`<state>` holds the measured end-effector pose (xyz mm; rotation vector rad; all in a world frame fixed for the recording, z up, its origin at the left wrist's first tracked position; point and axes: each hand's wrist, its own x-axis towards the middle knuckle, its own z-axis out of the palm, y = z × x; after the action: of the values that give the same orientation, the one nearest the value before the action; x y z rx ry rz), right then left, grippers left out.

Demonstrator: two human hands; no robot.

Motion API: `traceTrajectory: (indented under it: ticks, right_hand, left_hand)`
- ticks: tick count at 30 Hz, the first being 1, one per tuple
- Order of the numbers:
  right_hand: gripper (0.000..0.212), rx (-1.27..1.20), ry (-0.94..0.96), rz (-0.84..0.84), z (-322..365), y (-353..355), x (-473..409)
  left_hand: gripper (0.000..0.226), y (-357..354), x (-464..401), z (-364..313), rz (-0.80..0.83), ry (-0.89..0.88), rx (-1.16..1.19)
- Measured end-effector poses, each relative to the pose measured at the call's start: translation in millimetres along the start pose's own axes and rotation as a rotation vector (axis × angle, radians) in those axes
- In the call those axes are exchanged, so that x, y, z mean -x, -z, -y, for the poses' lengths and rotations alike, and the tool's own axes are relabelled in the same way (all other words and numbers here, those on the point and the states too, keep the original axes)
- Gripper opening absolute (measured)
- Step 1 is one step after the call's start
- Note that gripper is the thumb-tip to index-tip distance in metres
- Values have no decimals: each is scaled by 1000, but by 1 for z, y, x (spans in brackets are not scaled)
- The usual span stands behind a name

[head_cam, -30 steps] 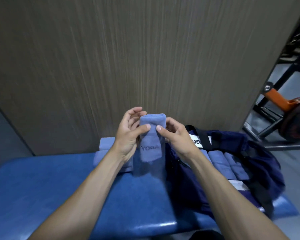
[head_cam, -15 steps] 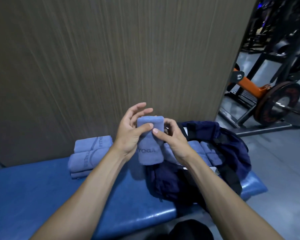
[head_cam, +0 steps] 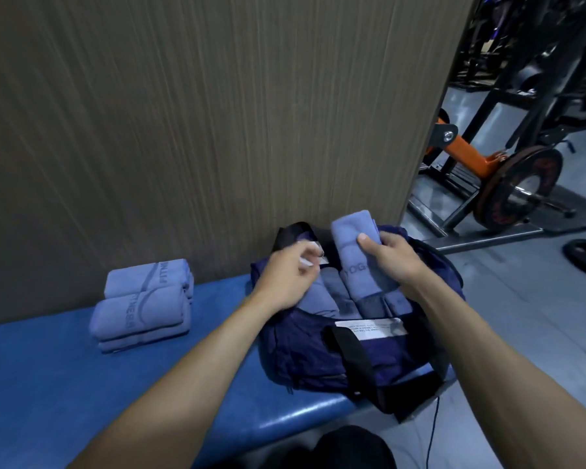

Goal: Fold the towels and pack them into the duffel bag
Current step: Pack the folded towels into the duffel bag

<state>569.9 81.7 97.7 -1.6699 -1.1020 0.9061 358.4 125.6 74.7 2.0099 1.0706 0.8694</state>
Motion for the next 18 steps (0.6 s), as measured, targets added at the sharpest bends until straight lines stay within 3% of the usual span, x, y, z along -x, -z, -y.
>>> traceTrajectory:
  ticks: [3,8,14,18]
  right_hand:
    - [37,140,-120,35,-21,-2,-11]
    - [36,213,-205,102,-42,-26,-18]
    - [37,488,-199,108,-51,-42,-22]
    - [36,619,-176,64,-47,-50,-29]
  left_hand:
    - [26,-2,1,14,211,-95,-638]
    - [16,-1,-14,-1,338,-183,-1225]
    - [28,-6,-18,-16,569,-154,-1741]
    - [48,-8,-18,-9,518,-127,-1828]
